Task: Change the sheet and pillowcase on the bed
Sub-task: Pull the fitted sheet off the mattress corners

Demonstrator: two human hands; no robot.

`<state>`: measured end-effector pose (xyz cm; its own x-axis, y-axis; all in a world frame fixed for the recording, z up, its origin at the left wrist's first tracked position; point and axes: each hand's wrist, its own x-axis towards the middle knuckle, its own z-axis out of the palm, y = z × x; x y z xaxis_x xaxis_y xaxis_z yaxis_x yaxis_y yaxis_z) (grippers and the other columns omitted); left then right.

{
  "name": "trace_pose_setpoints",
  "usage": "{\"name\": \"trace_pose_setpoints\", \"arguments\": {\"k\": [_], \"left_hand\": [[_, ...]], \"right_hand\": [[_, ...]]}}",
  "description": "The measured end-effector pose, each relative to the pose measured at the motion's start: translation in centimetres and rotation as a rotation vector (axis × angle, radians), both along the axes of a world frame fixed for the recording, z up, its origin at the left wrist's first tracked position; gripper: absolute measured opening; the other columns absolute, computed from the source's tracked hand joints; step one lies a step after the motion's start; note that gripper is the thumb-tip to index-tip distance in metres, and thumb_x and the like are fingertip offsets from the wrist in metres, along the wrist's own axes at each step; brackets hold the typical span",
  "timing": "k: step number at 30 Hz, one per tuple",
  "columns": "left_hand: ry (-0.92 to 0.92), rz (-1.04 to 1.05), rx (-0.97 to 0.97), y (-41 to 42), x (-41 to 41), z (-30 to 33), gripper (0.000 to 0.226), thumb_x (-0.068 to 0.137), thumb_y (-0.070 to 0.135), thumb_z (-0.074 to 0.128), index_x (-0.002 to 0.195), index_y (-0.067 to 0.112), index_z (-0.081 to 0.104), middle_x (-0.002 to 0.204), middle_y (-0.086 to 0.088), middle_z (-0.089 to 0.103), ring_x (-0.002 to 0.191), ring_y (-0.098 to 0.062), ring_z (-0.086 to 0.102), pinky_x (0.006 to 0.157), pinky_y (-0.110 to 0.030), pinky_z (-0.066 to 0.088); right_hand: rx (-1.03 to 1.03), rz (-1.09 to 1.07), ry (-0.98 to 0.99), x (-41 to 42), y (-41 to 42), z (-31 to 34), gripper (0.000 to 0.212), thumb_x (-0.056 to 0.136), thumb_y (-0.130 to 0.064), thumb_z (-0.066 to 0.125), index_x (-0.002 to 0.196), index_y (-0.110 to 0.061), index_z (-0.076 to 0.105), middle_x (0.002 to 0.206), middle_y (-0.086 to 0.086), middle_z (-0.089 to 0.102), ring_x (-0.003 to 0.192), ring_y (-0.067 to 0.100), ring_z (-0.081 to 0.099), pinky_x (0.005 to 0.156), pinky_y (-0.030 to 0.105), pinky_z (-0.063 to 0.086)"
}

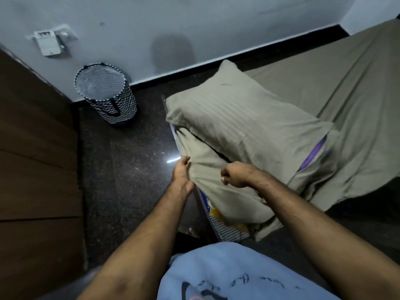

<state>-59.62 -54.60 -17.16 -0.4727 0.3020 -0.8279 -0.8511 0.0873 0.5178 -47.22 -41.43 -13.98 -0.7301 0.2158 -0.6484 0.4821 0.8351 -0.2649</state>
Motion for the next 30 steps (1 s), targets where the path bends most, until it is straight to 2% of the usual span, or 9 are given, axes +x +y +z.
{"name": "trace_pose_setpoints", "arguments": {"k": [3, 5, 9, 12, 16, 20, 23, 26, 30], "left_hand": [[0.024, 0.01, -0.079, -0.8, -0.3, -0.3, 0.025, 0.101, 0.014, 0.048, 0.092, 0.004, 0.069, 0.074, -0.011, 0.074, 0.066, -0.025, 0.069, 0.057, -0.035, 0.057], [-0.007, -0.05, -0.103, -1.8, -0.1, -0.9, 0.03, 0.105, 0.014, 0.042, 0.09, 0.005, 0.065, 0.065, -0.007, 0.072, 0.07, -0.024, 0.065, 0.064, -0.037, 0.055], [0.087, -0.243, -0.069, -3.5, -1.4, -2.4, 0.019, 0.104, 0.013, 0.044, 0.111, 0.013, 0.062, 0.086, -0.007, 0.072, 0.068, -0.018, 0.066, 0.052, -0.025, 0.053], [0.163, -0.427, 0.016, -3.9, -3.3, -3.5, 0.025, 0.101, 0.007, 0.048, 0.12, 0.018, 0.061, 0.103, -0.012, 0.071, 0.079, -0.019, 0.066, 0.06, -0.028, 0.054], [0.051, -0.737, 0.123, -5.9, -6.4, -4.1, 0.02, 0.1, 0.009, 0.054, 0.094, 0.027, 0.06, 0.086, -0.005, 0.064, 0.071, -0.017, 0.058, 0.056, -0.028, 0.054], [0.005, -0.954, 0.214, -7.9, -9.5, -4.0, 0.018, 0.101, 0.007, 0.054, 0.098, 0.025, 0.054, 0.089, -0.004, 0.066, 0.072, -0.015, 0.066, 0.058, -0.025, 0.056], [0.004, -1.016, 0.246, -9.4, -11.6, -4.2, 0.017, 0.101, 0.007, 0.054, 0.099, 0.024, 0.054, 0.086, -0.002, 0.065, 0.073, -0.013, 0.064, 0.059, -0.023, 0.055], [0.014, -1.011, 0.235, -10.4, -13.3, -4.3, 0.018, 0.102, 0.006, 0.05, 0.095, 0.022, 0.056, 0.081, 0.003, 0.069, 0.074, -0.009, 0.067, 0.063, -0.023, 0.051], [-0.003, -0.803, 0.082, -9.9, -16.5, -4.6, 0.021, 0.104, 0.01, 0.042, 0.1, 0.019, 0.06, 0.081, 0.003, 0.075, 0.074, -0.011, 0.067, 0.056, -0.021, 0.046]], "right_hand": [[-0.061, -0.117, 0.087, -2.8, 0.9, -0.4, 0.015, 0.096, -0.028, 0.058, 0.099, -0.023, 0.071, 0.109, 0.008, 0.071, 0.104, 0.028, 0.065, 0.082, 0.032, 0.05], [-0.045, -0.163, 0.158, -5.1, 0.7, -0.6, 0.015, 0.097, -0.027, 0.059, 0.1, -0.019, 0.071, 0.109, 0.01, 0.071, 0.104, 0.029, 0.065, 0.079, 0.03, 0.047], [-0.077, -0.262, 0.219, -10.8, -1.4, -1.7, 0.026, 0.098, -0.032, 0.058, 0.108, -0.012, 0.071, 0.11, 0.013, 0.071, 0.106, 0.031, 0.065, 0.084, 0.034, 0.049], [-0.023, -0.237, 0.079, -14.9, -3.4, -3.5, 0.041, 0.101, -0.036, 0.051, 0.123, -0.003, 0.064, 0.125, 0.019, 0.066, 0.116, 0.034, 0.061, 0.089, 0.034, 0.046], [0.015, -0.26, -0.091, -19.5, -5.5, -5.4, 0.049, 0.104, -0.038, 0.048, 0.132, 0.002, 0.056, 0.134, 0.024, 0.059, 0.124, 0.036, 0.057, 0.095, 0.034, 0.046], [0.031, -0.255, -0.167, -23.7, -7.4, -5.4, 0.046, 0.1, -0.036, 0.059, 0.126, 0.001, 0.059, 0.128, 0.02, 0.064, 0.119, 0.034, 0.06, 0.092, 0.034, 0.048], [0.086, -0.262, -0.217, -25.8, -8.8, -5.2, 0.033, 0.096, -0.022, 0.061, 0.124, -0.003, 0.063, 0.128, 0.017, 0.064, 0.119, 0.034, 0.061, 0.093, 0.037, 0.05], [0.19, -0.262, -0.199, -26.1, -9.4, -4.6, 0.033, 0.099, -0.018, 0.047, 0.128, -0.013, 0.062, 0.133, 0.013, 0.062, 0.122, 0.034, 0.06, 0.094, 0.039, 0.05], [0.209, -0.111, -0.188, -24.3, -9.7, -3.9, 0.032, 0.102, -0.022, 0.039, 0.13, -0.019, 0.055, 0.126, 0.016, 0.063, 0.115, 0.035, 0.063, 0.087, 0.039, 0.051]]}}
